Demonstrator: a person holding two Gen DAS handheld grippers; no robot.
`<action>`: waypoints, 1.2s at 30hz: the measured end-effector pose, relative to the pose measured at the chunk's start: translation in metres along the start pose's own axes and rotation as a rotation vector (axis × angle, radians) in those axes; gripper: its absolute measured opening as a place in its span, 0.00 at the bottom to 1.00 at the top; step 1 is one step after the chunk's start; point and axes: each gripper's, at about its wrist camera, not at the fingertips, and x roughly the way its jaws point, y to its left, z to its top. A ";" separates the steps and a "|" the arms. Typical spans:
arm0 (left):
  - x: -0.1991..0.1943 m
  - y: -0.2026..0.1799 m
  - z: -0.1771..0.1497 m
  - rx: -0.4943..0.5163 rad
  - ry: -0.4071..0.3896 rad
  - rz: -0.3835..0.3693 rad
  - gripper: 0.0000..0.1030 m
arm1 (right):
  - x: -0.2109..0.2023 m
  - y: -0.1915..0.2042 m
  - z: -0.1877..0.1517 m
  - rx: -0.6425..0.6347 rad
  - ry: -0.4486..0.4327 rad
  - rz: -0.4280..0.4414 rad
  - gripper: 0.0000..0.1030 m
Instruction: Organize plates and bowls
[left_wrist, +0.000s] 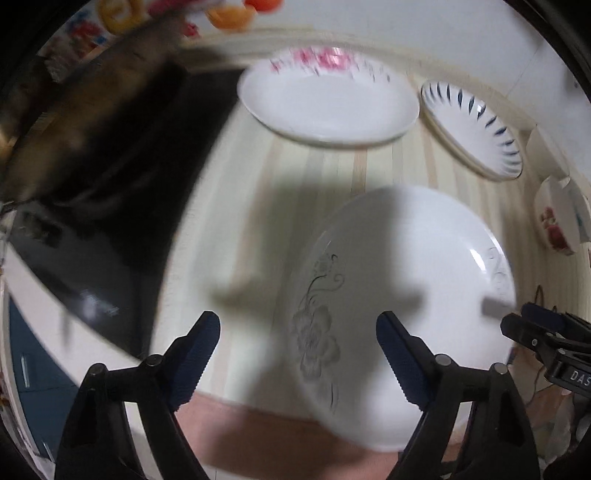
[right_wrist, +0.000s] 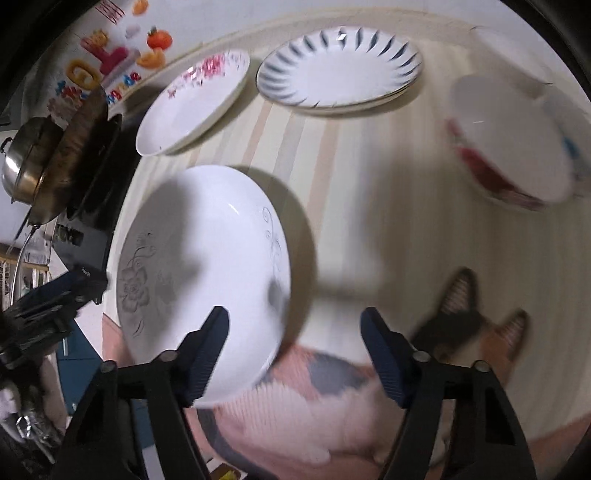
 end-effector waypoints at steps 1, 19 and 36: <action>0.007 0.000 0.001 -0.001 0.015 -0.009 0.75 | 0.003 0.002 0.003 -0.003 0.010 0.008 0.68; -0.015 -0.031 -0.024 0.016 0.017 -0.086 0.42 | 0.016 0.007 0.003 -0.053 0.055 0.035 0.33; -0.050 -0.106 -0.036 0.159 -0.015 -0.186 0.43 | -0.070 -0.070 -0.049 0.063 -0.025 -0.011 0.33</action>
